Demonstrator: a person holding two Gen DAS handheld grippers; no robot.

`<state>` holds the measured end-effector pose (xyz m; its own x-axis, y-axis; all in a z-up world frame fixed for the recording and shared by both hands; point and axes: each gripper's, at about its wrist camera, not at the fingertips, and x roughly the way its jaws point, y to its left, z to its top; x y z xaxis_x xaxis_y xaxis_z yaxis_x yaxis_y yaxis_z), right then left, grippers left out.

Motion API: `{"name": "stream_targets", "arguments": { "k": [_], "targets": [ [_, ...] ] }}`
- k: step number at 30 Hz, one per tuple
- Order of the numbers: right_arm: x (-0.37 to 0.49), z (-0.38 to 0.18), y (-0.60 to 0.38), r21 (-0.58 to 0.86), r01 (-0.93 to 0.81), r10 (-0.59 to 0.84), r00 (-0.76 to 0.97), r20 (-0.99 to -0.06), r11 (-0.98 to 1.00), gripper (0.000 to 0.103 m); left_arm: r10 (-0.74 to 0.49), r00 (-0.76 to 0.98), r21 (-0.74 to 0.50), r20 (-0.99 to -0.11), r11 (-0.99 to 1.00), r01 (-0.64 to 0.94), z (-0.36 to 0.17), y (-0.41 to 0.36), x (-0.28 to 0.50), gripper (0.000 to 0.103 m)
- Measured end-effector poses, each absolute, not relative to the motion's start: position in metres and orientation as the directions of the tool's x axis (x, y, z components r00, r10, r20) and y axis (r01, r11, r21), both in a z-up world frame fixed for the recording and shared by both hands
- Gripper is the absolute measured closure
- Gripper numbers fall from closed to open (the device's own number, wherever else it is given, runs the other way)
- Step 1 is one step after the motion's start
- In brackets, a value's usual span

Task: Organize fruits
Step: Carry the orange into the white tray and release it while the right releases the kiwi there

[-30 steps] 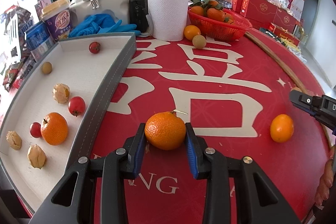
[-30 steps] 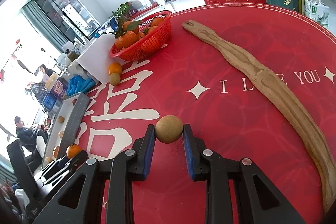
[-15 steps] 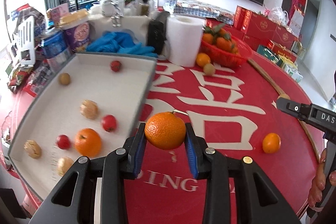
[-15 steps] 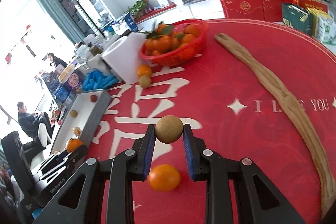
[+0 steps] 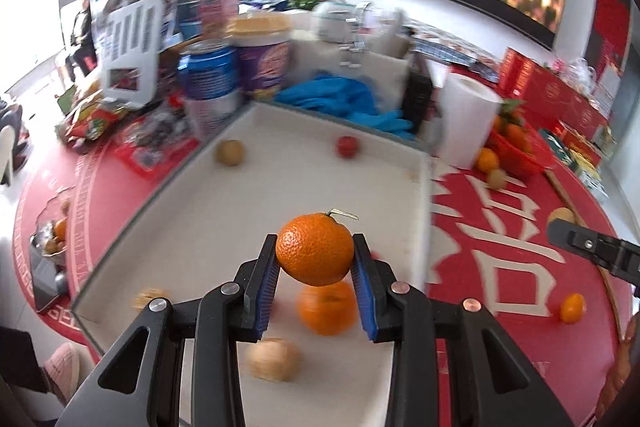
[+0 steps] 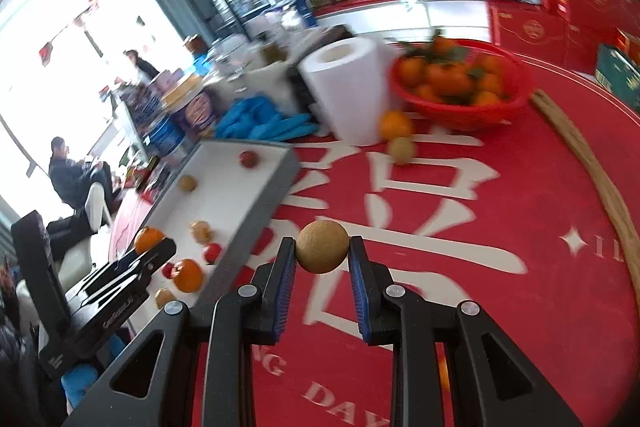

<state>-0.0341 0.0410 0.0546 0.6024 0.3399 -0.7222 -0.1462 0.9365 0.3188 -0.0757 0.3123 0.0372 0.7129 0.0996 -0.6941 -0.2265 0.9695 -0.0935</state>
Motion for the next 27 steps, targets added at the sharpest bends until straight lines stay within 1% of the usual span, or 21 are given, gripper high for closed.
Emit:
{"name": "stream_targets", "arguments": {
  "k": [7, 13, 25, 26, 27],
  "targets": [
    [-0.012, 0.050, 0.111, 0.286, -0.262, 0.386, 0.536, -0.751, 0.922, 0.075, 0.142, 0.679, -0.088, -0.721, 0.952, -0.293, 0.022, 0.347, -0.075, 0.065],
    [0.010, 0.034, 0.157, 0.287, -0.312, 0.409, 0.466, -0.784, 0.906, 0.075, 0.145, 0.662, -0.085, -0.736, 0.949, -0.303, 0.016, 0.356, -0.072, 0.065],
    [0.027, 0.019, 0.183, 0.247, -0.330, 0.378, 0.435, -0.817, 0.911, 0.075, 0.148, 0.638, -0.076, -0.756, 0.948, -0.309, 0.005, 0.359, -0.064, 0.065],
    [0.029, 0.017, 0.184, 0.247, -0.331, 0.379, 0.428, -0.820, 0.910, 0.075, 0.149, 0.636, -0.074, -0.757, 0.948, -0.310, 0.004, 0.359, -0.065, 0.064],
    [0.029, 0.017, 0.184, 0.247, -0.333, 0.378, 0.424, -0.823, 0.910, 0.075, 0.152, 0.636, -0.071, -0.756, 0.948, -0.310, 0.004, 0.359, -0.065, 0.061]
  ]
}}
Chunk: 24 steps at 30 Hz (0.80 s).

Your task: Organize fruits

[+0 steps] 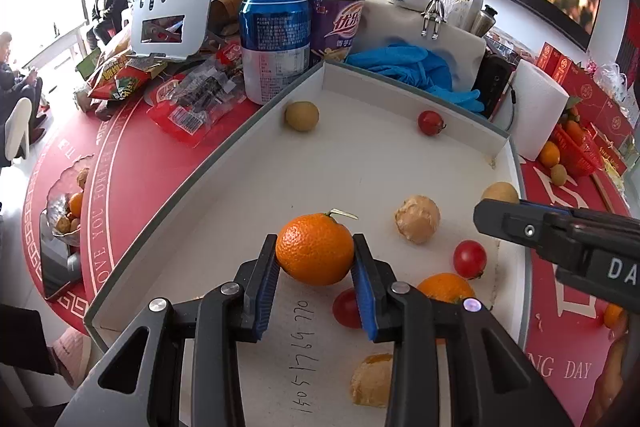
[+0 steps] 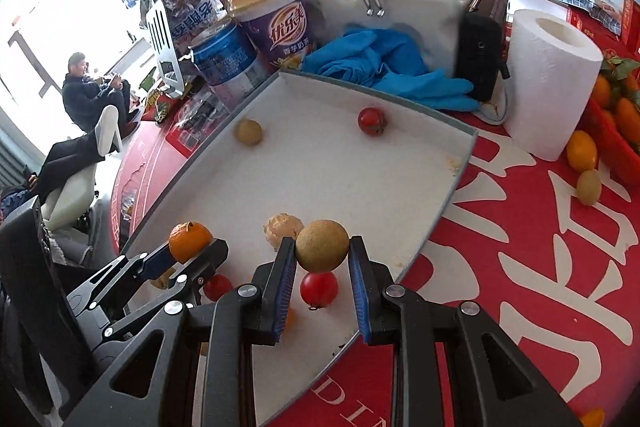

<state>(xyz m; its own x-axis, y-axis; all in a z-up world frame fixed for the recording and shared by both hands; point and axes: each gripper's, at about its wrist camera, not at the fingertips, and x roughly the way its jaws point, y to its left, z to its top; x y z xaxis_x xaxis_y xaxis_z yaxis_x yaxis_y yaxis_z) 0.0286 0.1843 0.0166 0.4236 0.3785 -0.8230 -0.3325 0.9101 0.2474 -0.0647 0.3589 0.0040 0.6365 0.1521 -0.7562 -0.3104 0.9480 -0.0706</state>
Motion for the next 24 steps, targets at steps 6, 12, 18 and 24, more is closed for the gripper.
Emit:
{"name": "stream_targets", "arguments": {
  "k": [6, 12, 18, 24],
  "targets": [
    [0.033, 0.012, 0.188, 0.231, -0.329, 0.358, 0.402, -0.843, 0.915, 0.044, 0.201, 0.676, -0.032, -0.709, 0.948, -0.315, 0.018, 0.352, -0.072, 0.022],
    [0.023, 0.044, 0.183, 0.217, -0.355, 0.379, 0.491, -0.785, 0.909, 0.000, 0.178, 0.672, -0.048, -0.719, 0.952, -0.303, 0.027, 0.349, -0.072, 0.021],
    [0.024, 0.050, 0.136, 0.128, -0.249, 0.246, 0.534, -0.809, 0.960, 0.000, 0.124, 0.684, -0.070, -0.719, 0.966, -0.249, 0.034, 0.332, -0.073, 0.021],
    [0.046, 0.025, 0.048, 0.188, 0.003, 0.162, 0.494, -0.854, 0.982, 0.000, 0.077, 0.694, -0.072, -0.716, 0.980, -0.183, 0.040, 0.306, -0.073, 0.021]
  ]
}}
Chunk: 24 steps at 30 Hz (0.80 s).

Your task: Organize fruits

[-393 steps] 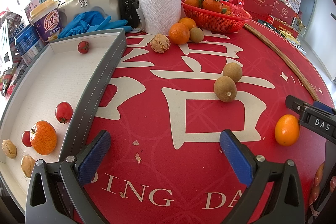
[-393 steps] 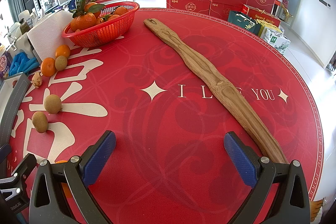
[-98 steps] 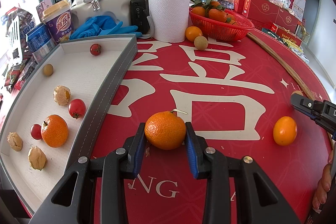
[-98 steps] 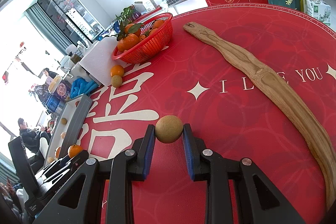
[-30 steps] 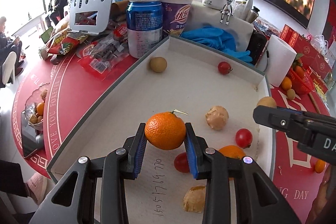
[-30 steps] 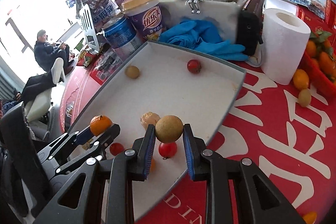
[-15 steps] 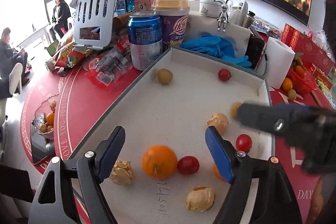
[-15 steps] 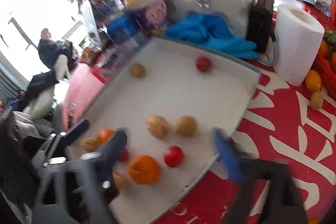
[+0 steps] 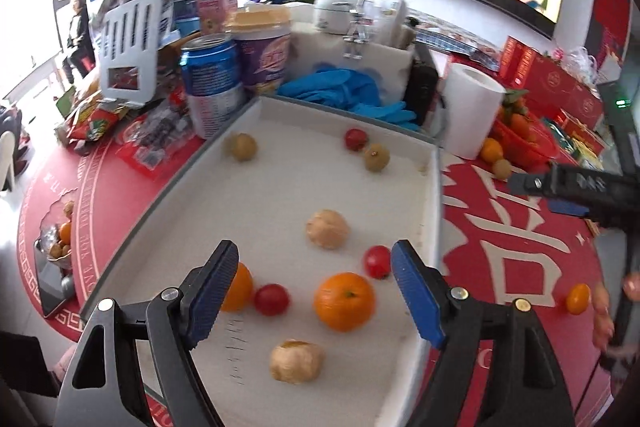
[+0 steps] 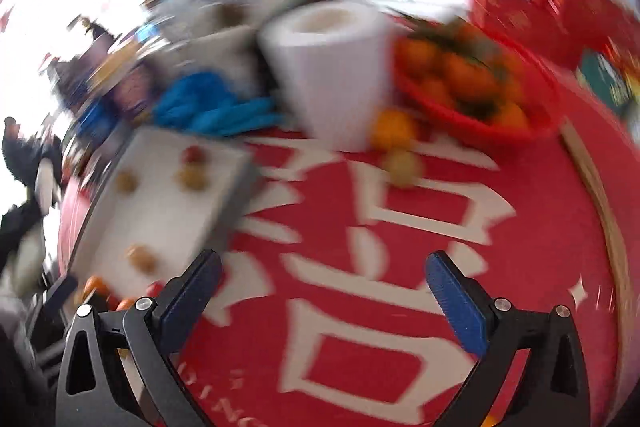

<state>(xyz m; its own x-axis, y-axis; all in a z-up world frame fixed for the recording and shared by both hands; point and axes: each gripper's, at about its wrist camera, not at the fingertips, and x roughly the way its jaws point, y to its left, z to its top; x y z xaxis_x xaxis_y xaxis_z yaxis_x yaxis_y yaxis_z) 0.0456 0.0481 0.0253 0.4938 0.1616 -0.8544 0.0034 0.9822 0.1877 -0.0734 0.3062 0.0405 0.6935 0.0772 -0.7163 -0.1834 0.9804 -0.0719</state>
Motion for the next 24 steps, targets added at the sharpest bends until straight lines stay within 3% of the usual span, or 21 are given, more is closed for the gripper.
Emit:
{"name": "stream_targets", "arguments": {
  "k": [7, 18, 21, 23, 24],
  "targets": [
    [0.059, 0.010, -0.019, 0.266, 0.199, 0.145, 0.476, -0.867, 0.943, 0.000, 0.020, 0.681, -0.075, -0.732, 0.991, -0.110, 0.037, 0.281, -0.070, 0.021],
    [0.105, 0.002, 0.015, 0.183, 0.135, 0.094, 0.492, -0.866, 0.974, 0.002, 0.015, 0.664, -0.054, -0.747, 0.995, -0.083, 0.030, 0.263, -0.079, 0.021],
    [0.108, 0.001, 0.022, 0.144, 0.132, 0.058, 0.507, -0.860, 0.981, 0.031, 0.021, 0.664, -0.043, -0.748, 0.996, -0.081, 0.030, 0.261, -0.082, 0.021],
    [0.107, 0.001, 0.027, 0.103, 0.100, 0.036, 0.517, -0.855, 0.990, 0.066, 0.016, 0.663, -0.043, -0.748, 0.996, -0.073, 0.030, 0.258, -0.082, 0.021],
    [0.104, 0.001, 0.029, 0.096, 0.091, 0.035, 0.520, -0.854, 0.991, 0.071, 0.013, 0.663, -0.043, -0.748, 0.997, -0.068, 0.031, 0.256, -0.082, 0.021]
  ]
}}
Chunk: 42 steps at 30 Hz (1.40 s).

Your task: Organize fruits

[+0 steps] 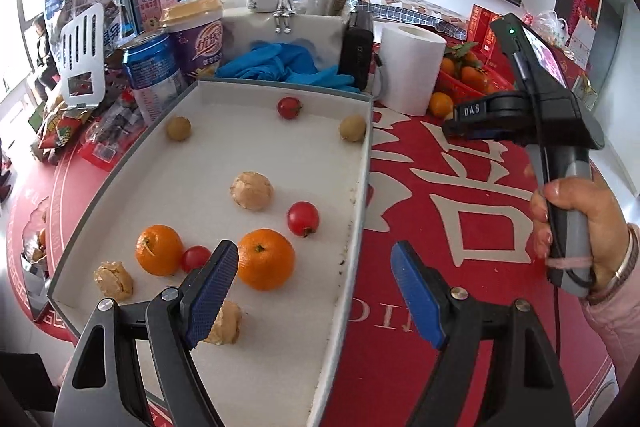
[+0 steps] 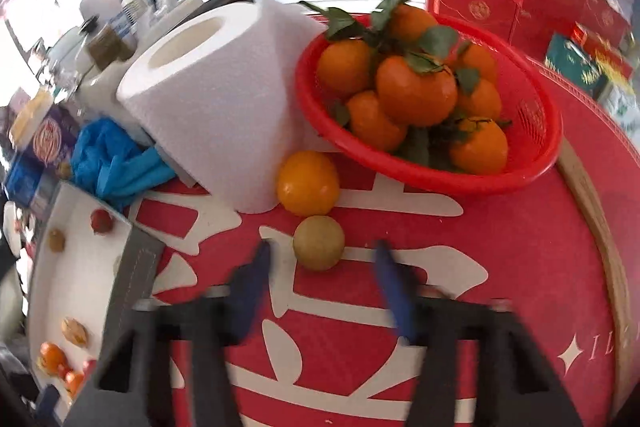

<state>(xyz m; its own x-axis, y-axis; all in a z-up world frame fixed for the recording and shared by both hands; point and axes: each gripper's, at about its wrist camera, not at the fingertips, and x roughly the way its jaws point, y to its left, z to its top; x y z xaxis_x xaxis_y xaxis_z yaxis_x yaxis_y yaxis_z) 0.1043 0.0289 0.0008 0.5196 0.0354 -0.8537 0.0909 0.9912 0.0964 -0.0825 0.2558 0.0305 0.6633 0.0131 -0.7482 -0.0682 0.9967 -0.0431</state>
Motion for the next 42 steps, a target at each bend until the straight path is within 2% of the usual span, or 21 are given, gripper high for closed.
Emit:
{"name": "stream_targets", "arguments": {
  "k": [7, 13, 15, 17, 19, 21, 23, 27, 30, 36, 42],
  "targets": [
    [0.039, -0.003, 0.051, 0.128, -0.046, 0.135, 0.482, -0.866, 0.991, 0.073, 0.000, 0.662, -0.036, -0.750, 0.998, -0.041, 0.027, 0.240, -0.083, 0.021],
    [-0.036, -0.006, 0.068, 0.013, -0.169, 0.100, 0.520, -0.848, 0.986, 0.072, 0.006, 0.653, -0.028, -0.757, 0.999, -0.042, 0.023, 0.238, -0.086, 0.021],
    [-0.046, -0.005, 0.067, -0.006, -0.198, 0.102, 0.530, -0.842, 0.980, 0.060, 0.001, 0.649, -0.028, -0.761, 0.999, -0.035, 0.022, 0.234, -0.087, 0.021],
    [-0.056, 0.005, 0.065, -0.009, -0.200, 0.107, 0.560, -0.822, 0.980, 0.011, -0.006, 0.649, -0.028, -0.761, 0.999, -0.023, 0.022, 0.228, -0.088, 0.021],
    [-0.076, 0.024, 0.056, -0.027, -0.175, 0.094, 0.646, -0.758, 0.984, 0.002, -0.014, 0.650, -0.025, -0.760, 1.000, -0.007, 0.022, 0.221, -0.089, 0.021],
    [-0.090, 0.041, 0.043, -0.076, -0.124, 0.039, 0.729, -0.683, 0.989, 0.001, -0.027, 0.645, -0.026, -0.764, 1.000, 0.010, 0.021, 0.214, -0.088, 0.021],
    [-0.099, 0.050, 0.021, -0.117, -0.022, -0.059, 0.761, -0.646, 0.993, 0.001, -0.048, 0.638, -0.032, -0.769, 0.999, 0.037, 0.019, 0.206, -0.089, 0.020],
    [-0.109, 0.029, -0.038, 0.004, 0.124, -0.084, 0.698, -0.711, 0.992, 0.001, -0.017, 0.653, 0.025, -0.757, 0.998, 0.055, 0.018, 0.191, -0.092, 0.018],
    [-0.122, 0.010, -0.064, 0.038, 0.194, -0.100, 0.655, -0.749, 0.980, 0.001, -0.015, 0.651, 0.024, -0.759, 0.998, 0.051, 0.020, 0.187, -0.090, 0.018],
    [-0.136, -0.001, -0.075, 0.079, 0.212, -0.078, 0.643, -0.762, 0.974, 0.001, 0.060, 0.703, 0.074, -0.709, 0.997, -0.010, 0.028, 0.197, -0.091, 0.018],
    [-0.132, 0.001, -0.052, 0.091, 0.104, -0.001, 0.664, -0.748, 0.990, 0.001, 0.057, 0.736, 0.015, -0.675, 0.998, -0.063, 0.049, 0.231, -0.095, 0.018]
  ]
}}
